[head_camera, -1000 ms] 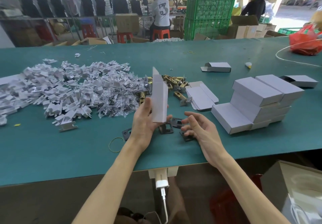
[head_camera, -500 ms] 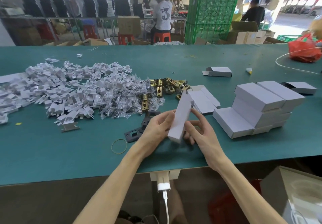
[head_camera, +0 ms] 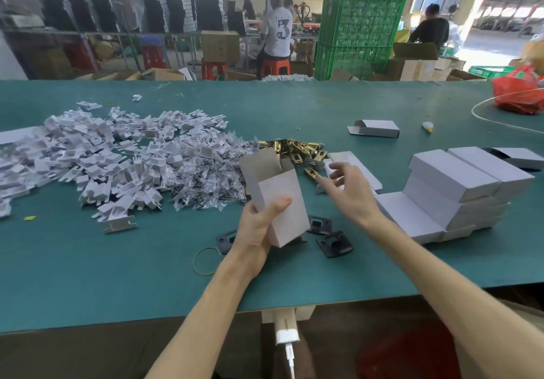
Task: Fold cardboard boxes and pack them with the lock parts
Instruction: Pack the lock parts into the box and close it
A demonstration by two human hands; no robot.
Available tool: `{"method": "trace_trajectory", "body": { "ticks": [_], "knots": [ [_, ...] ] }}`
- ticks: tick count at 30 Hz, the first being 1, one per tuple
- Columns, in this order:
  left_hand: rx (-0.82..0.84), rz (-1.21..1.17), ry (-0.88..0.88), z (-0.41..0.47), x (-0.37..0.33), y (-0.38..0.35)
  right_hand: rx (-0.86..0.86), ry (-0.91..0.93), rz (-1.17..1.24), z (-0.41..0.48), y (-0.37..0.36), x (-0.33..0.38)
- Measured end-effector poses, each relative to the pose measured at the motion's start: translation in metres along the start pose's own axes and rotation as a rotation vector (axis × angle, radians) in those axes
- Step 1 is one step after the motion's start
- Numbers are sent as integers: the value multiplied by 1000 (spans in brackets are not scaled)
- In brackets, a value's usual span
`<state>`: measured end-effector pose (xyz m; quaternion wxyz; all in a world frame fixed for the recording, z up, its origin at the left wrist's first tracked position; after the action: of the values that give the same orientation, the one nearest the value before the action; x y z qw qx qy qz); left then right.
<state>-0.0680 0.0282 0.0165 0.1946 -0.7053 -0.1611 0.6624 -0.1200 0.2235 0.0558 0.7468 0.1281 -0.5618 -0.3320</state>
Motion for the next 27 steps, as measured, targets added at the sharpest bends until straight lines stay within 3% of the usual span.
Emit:
{"method": "trace_trajectory", "body": {
  "ticks": [4, 9, 16, 20, 27],
  "knots": [
    [11, 47, 37, 1, 5, 1, 145, 70, -600, 46, -26, 0],
    [118, 89, 15, -1, 3, -5, 255, 5, -764, 59, -49, 2],
    [243, 172, 43, -6, 7, -10, 268, -94, -529, 48, -26, 13],
    [231, 134, 59, -8, 5, -10, 192, -166, -147, 36, 16, 27],
    [234, 124, 41, -11, 4, -14, -19, 28, 322, 15, 92, 89]
  ]
}}
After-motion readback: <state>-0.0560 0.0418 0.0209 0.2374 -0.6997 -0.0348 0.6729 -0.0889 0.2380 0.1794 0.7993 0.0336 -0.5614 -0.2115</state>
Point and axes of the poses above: each hand's wrist, its own z-axis towards the middle knuckle, its own y-axis out of the back of the hand, x = y × z, the point moved 4 cm from there along z, towards the middle knuckle, and after that the axes turned 4 degrees about -x, right-handed, at the moved point
